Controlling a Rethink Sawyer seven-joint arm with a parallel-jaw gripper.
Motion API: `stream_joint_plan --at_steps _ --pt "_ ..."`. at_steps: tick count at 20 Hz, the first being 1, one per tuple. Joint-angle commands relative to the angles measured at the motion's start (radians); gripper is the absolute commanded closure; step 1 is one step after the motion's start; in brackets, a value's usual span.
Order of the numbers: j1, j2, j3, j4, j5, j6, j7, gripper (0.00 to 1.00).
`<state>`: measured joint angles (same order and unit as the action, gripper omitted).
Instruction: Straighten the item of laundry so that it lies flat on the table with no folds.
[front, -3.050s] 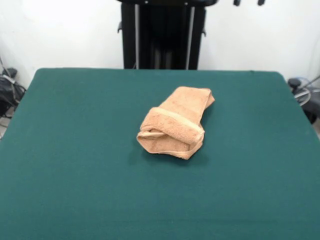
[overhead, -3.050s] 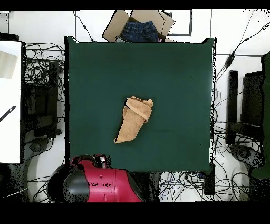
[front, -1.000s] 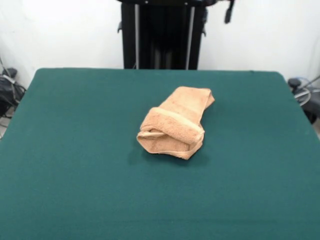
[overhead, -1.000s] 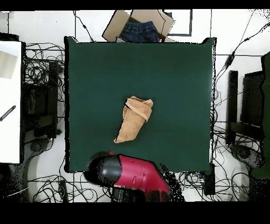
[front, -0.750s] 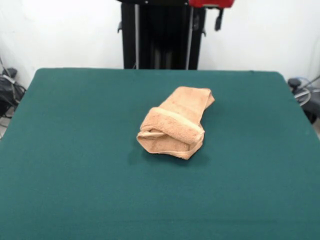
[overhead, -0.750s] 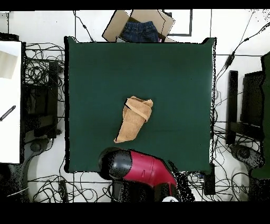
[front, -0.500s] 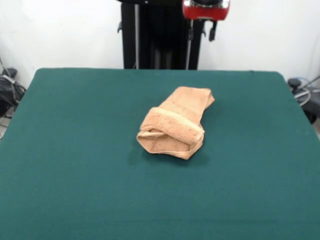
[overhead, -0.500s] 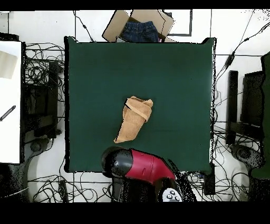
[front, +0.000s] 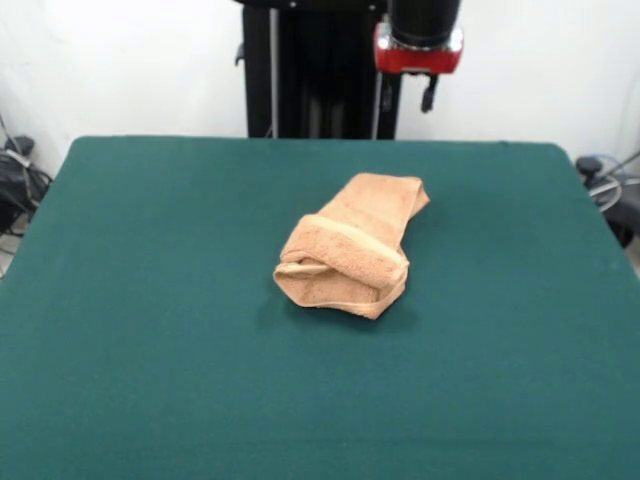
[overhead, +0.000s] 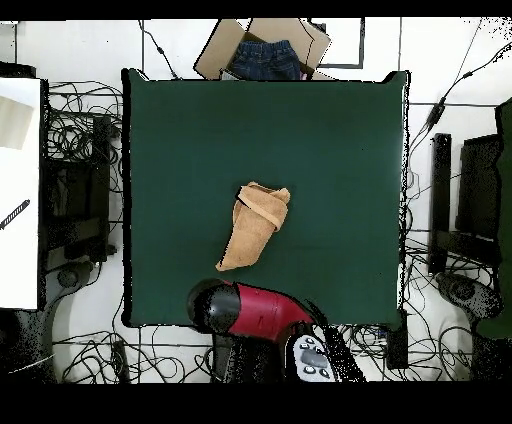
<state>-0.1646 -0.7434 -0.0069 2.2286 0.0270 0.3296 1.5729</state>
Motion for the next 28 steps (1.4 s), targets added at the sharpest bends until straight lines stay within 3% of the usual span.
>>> stream_joint_plan --at_steps 1,4,13,20,23,28 --pt "0.009 0.108 0.061 -0.044 0.019 -0.088 0.183 0.0" --pt "-0.023 0.129 0.102 -0.031 0.046 -0.08 0.181 0.0" --pt "0.027 0.214 0.055 -0.168 0.038 -0.002 0.159 0.0" --pt "0.033 0.249 0.049 -0.196 0.041 -0.009 0.165 0.0" --pt "0.03 0.227 0.06 -0.186 0.056 0.027 0.173 0.0" --pt "0.047 0.094 0.06 -0.125 0.052 0.082 0.178 0.0"
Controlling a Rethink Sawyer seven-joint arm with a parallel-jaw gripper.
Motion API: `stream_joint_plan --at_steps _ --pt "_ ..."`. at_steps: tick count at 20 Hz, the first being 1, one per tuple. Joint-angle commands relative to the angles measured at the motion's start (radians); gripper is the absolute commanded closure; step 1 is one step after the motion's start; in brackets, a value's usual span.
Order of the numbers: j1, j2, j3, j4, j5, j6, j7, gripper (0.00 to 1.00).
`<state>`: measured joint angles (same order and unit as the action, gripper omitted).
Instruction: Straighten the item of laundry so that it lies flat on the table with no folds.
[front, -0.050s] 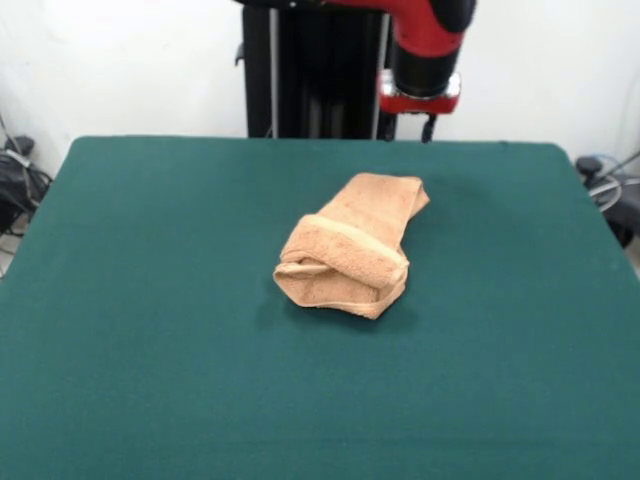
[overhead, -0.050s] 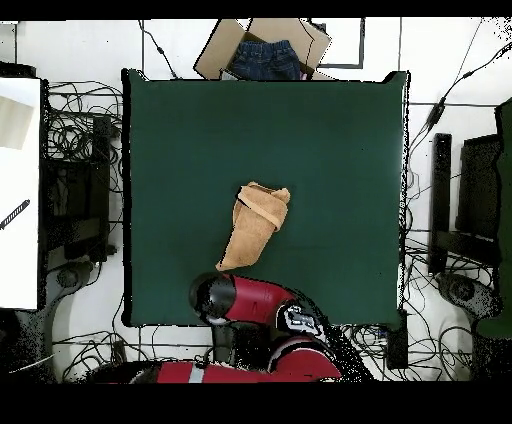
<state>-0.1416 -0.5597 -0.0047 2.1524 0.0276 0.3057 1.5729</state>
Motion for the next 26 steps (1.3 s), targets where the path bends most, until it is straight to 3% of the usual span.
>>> stream_joint_plan --at_steps 1,8,15,23,26 --pt "0.031 -0.114 0.054 -0.04 0.05 0.114 0.18 0.0" --pt "0.036 -0.265 0.068 0.066 0.026 0.023 0.18 0.0" --pt "0.011 -0.244 0.093 0.117 0.008 -0.088 0.183 0.0" --pt "-0.024 -0.114 0.115 0.174 -0.017 -0.3 0.221 0.0" --pt "-0.03 -0.081 0.117 0.188 -0.007 -0.326 0.233 0.0"
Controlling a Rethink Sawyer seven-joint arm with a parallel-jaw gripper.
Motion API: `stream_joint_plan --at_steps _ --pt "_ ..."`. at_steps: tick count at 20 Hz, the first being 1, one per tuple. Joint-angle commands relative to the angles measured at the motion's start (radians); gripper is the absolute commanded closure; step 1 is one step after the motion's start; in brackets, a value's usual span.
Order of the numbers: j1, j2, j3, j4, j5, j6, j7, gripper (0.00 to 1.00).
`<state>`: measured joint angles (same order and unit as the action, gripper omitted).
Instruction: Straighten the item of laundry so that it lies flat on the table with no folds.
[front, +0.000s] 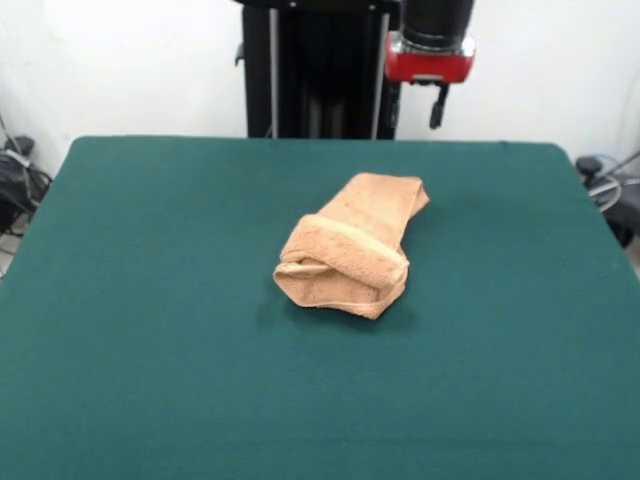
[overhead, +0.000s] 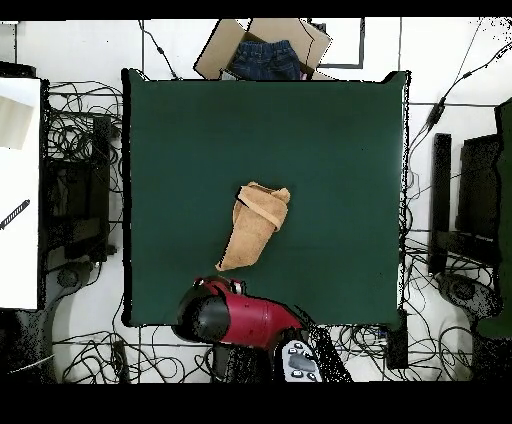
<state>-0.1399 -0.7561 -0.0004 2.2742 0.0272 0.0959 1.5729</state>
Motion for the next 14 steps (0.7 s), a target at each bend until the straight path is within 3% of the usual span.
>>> stream_joint_plan --at_steps 1,14 --pt "-0.039 0.125 0.117 0.071 -0.007 -0.126 0.233 0.0" --pt "-0.008 0.184 0.085 0.115 -0.011 -0.289 0.268 0.0"
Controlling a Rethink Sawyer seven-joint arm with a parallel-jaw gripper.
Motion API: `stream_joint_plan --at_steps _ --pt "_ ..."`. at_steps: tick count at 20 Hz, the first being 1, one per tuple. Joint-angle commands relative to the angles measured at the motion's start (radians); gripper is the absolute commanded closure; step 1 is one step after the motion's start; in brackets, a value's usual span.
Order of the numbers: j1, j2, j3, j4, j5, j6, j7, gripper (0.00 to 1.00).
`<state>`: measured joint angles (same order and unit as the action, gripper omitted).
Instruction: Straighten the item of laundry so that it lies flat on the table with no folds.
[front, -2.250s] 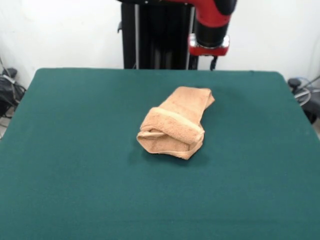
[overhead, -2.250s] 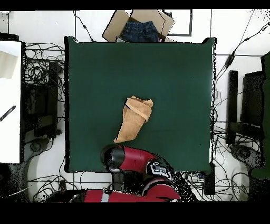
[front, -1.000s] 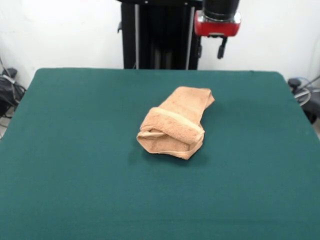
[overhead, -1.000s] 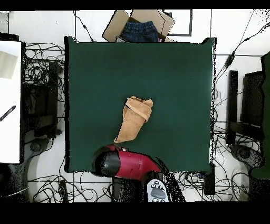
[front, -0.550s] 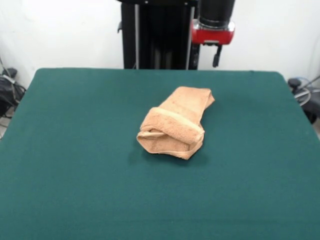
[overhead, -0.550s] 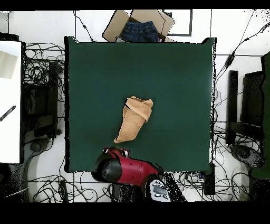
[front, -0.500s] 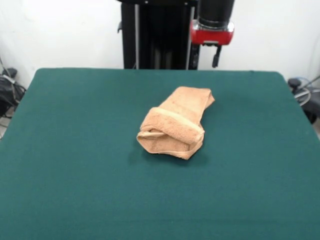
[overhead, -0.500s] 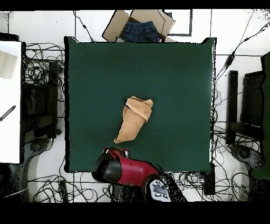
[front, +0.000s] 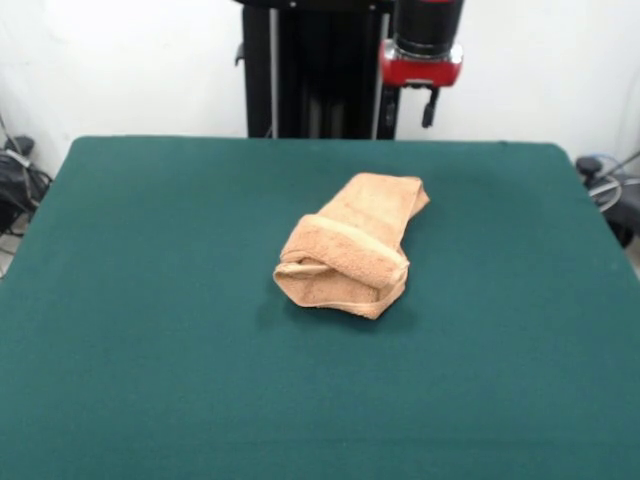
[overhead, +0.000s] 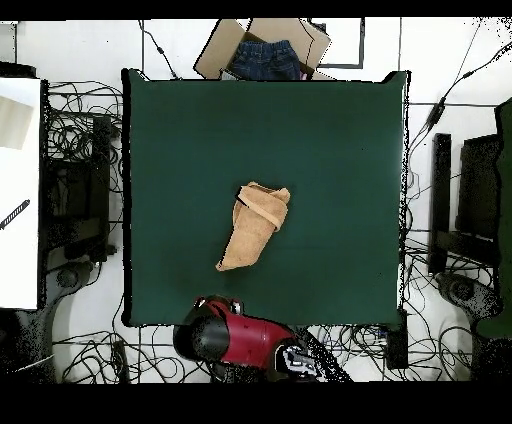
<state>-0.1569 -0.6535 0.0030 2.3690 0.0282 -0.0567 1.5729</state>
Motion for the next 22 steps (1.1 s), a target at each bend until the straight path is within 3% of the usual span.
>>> stream_joint_plan --at_steps 1,7,13,17,22 --pt "0.013 0.078 0.077 0.025 -0.011 -0.14 0.268 0.0" --pt "0.039 -0.077 0.056 0.084 0.026 -0.024 0.245 0.0" --pt "0.051 -0.137 0.055 0.107 0.051 0.037 0.241 0.0" --pt "0.023 -0.098 0.068 0.022 0.053 0.112 0.183 0.0" --pt "0.04 -0.019 0.031 -0.086 0.026 0.07 0.137 0.0"
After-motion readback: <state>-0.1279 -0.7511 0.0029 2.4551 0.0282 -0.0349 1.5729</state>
